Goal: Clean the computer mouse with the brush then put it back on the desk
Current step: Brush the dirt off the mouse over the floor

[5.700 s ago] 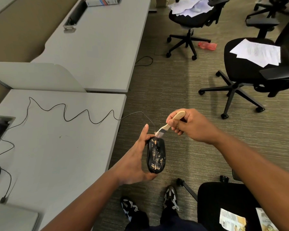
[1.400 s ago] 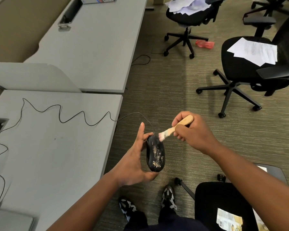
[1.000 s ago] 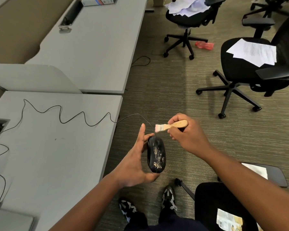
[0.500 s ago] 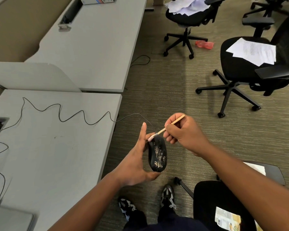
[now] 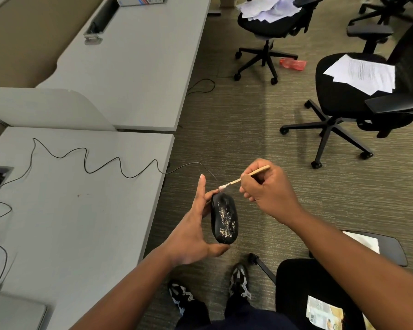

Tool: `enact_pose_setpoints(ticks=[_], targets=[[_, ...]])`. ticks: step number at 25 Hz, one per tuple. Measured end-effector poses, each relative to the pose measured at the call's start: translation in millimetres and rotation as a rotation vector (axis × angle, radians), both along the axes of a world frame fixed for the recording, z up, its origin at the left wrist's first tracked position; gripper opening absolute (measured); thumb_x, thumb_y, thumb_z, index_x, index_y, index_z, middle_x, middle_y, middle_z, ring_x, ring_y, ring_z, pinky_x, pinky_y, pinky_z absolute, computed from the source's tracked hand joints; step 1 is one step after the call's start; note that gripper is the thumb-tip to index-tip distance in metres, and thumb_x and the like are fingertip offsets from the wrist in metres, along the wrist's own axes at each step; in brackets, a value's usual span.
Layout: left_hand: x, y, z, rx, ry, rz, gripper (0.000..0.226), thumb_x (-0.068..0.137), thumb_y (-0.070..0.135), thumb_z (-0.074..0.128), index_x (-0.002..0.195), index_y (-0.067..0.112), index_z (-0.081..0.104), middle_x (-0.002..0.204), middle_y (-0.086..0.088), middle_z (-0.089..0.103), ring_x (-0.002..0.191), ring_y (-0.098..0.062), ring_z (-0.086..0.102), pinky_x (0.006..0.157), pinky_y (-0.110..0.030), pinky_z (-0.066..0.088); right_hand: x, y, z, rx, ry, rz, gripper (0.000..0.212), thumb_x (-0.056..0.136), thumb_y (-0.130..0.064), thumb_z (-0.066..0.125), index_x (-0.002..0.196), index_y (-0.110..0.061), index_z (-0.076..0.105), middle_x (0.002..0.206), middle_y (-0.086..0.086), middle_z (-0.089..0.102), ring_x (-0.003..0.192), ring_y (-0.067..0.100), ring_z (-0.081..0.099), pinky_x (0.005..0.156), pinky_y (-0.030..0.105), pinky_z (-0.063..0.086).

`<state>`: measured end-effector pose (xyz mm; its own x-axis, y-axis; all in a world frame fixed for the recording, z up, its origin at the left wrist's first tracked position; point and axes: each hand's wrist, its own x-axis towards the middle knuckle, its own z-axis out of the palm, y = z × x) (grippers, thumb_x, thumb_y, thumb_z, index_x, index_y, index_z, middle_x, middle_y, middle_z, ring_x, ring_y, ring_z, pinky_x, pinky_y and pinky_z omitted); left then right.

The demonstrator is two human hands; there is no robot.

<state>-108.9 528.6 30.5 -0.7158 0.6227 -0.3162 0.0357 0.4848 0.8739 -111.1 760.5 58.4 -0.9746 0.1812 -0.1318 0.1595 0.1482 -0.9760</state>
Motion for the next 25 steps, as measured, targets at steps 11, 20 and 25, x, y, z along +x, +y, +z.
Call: enact_pose_setpoints(ticks=[11, 20, 25], targets=[[-2, -2, 4, -0.006, 0.013, 0.014, 0.156, 0.072, 0.017, 0.095, 0.149, 0.055, -0.035, 0.161, 0.029, 0.021, 0.148, 0.012, 0.030, 0.119, -0.011, 0.024, -6, -1, 8, 0.045, 0.047, 0.098, 0.013, 0.091, -0.011, 0.067, 0.079, -0.014, 0.065, 0.065, 0.013, 0.072, 0.055, 0.029, 0.064, 0.053, 0.042, 0.054], [-9, -7, 2, -0.015, 0.041, 0.022, 0.157, 0.071, 0.013, 0.095, 0.152, 0.052, -0.033, 0.154, 0.035, 0.026, 0.145, 0.008, 0.039, 0.118, -0.014, 0.031, -3, -2, 8, -0.073, -0.025, 0.134, 0.014, 0.090, 0.001, 0.060, 0.089, -0.012, 0.067, 0.076, 0.015, 0.076, 0.065, 0.026, 0.069, 0.059, 0.039, 0.056], [-15, -9, 2, -0.035, 0.112, 0.064, 0.155, 0.068, 0.020, 0.095, 0.154, 0.052, -0.030, 0.164, 0.013, 0.030, 0.151, -0.002, 0.036, 0.127, -0.041, 0.032, 7, -6, 8, -0.036, -0.032, 0.215, 0.012, 0.085, -0.008, 0.062, 0.089, -0.016, 0.070, 0.079, 0.014, 0.077, 0.071, 0.029, 0.073, 0.064, 0.043, 0.058]])
